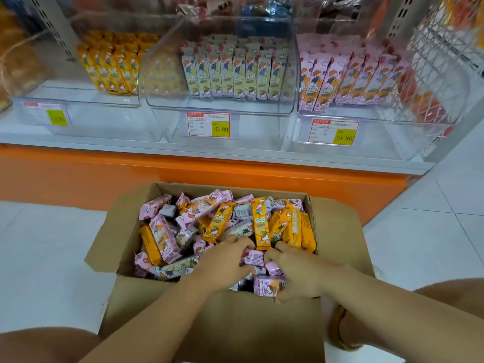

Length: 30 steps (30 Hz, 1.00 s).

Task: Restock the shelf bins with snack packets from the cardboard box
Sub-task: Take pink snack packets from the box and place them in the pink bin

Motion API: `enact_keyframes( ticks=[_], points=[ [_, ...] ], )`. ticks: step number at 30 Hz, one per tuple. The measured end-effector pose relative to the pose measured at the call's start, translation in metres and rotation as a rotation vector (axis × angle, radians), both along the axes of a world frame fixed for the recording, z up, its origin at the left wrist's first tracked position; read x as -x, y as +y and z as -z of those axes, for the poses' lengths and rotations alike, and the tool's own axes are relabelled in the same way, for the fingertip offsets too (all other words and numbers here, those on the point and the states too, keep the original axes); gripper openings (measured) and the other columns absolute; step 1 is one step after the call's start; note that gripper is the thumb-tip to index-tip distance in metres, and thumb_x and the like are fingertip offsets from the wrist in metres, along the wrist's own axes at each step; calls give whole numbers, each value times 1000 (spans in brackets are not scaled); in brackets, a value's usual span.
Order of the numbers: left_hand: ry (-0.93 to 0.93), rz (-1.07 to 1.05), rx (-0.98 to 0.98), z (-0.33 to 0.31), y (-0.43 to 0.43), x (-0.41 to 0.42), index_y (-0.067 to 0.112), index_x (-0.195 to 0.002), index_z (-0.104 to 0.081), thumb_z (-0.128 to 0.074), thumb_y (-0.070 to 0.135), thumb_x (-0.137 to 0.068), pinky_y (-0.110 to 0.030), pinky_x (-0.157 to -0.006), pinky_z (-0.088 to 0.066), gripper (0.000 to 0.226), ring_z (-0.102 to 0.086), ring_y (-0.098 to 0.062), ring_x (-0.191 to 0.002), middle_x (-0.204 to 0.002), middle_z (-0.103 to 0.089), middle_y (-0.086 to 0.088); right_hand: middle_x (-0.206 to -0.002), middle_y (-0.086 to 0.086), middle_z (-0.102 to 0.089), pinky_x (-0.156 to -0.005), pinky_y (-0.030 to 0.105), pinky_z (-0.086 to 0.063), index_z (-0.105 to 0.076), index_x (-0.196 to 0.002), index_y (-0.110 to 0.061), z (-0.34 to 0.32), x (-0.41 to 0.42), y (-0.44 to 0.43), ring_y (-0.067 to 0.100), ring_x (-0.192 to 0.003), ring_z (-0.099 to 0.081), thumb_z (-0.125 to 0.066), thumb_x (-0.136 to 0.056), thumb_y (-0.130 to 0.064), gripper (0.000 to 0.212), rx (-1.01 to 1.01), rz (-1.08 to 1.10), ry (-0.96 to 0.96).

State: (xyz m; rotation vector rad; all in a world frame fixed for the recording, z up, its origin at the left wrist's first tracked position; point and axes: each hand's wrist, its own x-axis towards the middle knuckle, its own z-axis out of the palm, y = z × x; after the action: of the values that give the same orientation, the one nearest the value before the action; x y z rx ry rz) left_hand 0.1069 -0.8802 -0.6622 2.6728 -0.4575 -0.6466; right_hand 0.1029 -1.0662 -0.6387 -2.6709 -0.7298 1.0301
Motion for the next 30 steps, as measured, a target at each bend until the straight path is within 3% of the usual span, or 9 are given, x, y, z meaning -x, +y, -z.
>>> enact_keyframes(
  ticks=[4, 7, 11, 14, 19, 22, 24, 26, 30],
  points=[
    [6, -21, 138, 0, -1, 1, 28, -125, -48, -61, 37, -88, -34, -90, -46, 41, -50, -13, -107, -122, -46, 7, -99, -3, -37, -66, 27, -32, -41, -125, -18, -6, -2, 0, 15, -87, -39, -74, -74, -36, 63, -27, -57, -83],
    [-42, -83, 278, -10, 0, -4, 25, -115, -55, -63, 33, -86, -22, -84, -42, 31, -50, -11, -100, -110, -48, 8, -86, -9, -41, -55, 26, -33, -45, -118, -21, -18, -6, -4, 12, -74, -42, -73, -72, -29, 54, -140, 26, -92],
    [-154, -174, 417, -48, 2, -14, 29, -99, -55, -63, 34, -87, -5, -67, -34, 15, -49, -3, -84, -96, -51, 10, -113, -12, -53, -79, 18, -44, -48, -127, -25, -50, -17, -13, 6, -94, -50, -76, -74, -28, 60, -382, 188, -135],
    [-239, -247, 554, -83, 2, -20, 27, -97, -58, -64, 37, -86, -8, -71, -38, 17, -52, 1, -87, -99, -55, 11, -113, -24, -53, -74, 0, -36, -52, -123, -31, -84, -23, -23, -2, -96, -51, -79, -74, -36, 56, -506, 280, -204],
    [-268, -326, 818, -147, -10, -32, 39, -93, -53, -64, 26, -88, -21, -73, -53, 18, -66, -3, -74, -84, -67, 11, -90, -11, -66, -73, 21, -51, -59, -113, -27, -137, -32, -49, 8, -81, -64, -79, -71, -36, 47, -794, 448, -266],
    [-265, -332, 948, -180, -28, -44, 38, -95, -51, -62, 21, -90, -43, -86, -54, 22, -71, -14, -80, -85, -68, 23, -91, 1, -65, -82, 43, -53, -58, -116, -21, -162, -41, -70, 27, -90, -65, -75, -68, -52, 60, -920, 544, -380],
    [-264, -282, 1013, -196, -41, -50, 41, -93, -50, -64, 19, -87, -49, -89, -53, 27, -71, -18, -87, -91, -62, 29, -98, -9, -67, -87, 44, -51, -58, -116, -27, -173, -48, -77, 18, -98, -65, -73, -70, -52, 54, -978, 573, -449],
    [-295, -205, 982, -210, -56, -58, 43, -94, -50, -66, 18, -82, -51, -88, -52, 32, -67, -16, -92, -98, -59, 26, -87, -15, -67, -84, 36, -52, -58, -106, -35, -184, -53, -86, 8, -87, -65, -70, -73, -42, 37, -1052, 604, -494],
    [-258, -96, 977, -224, -88, -71, 30, -104, -48, -71, 13, -83, -38, -84, -56, 36, -63, -7, -88, -93, -59, 36, -89, -8, -68, -85, 35, -51, -60, -103, -33, -199, -63, -98, 10, -88, -66, -69, -70, -41, 35, -1175, 693, -469]
  ],
)
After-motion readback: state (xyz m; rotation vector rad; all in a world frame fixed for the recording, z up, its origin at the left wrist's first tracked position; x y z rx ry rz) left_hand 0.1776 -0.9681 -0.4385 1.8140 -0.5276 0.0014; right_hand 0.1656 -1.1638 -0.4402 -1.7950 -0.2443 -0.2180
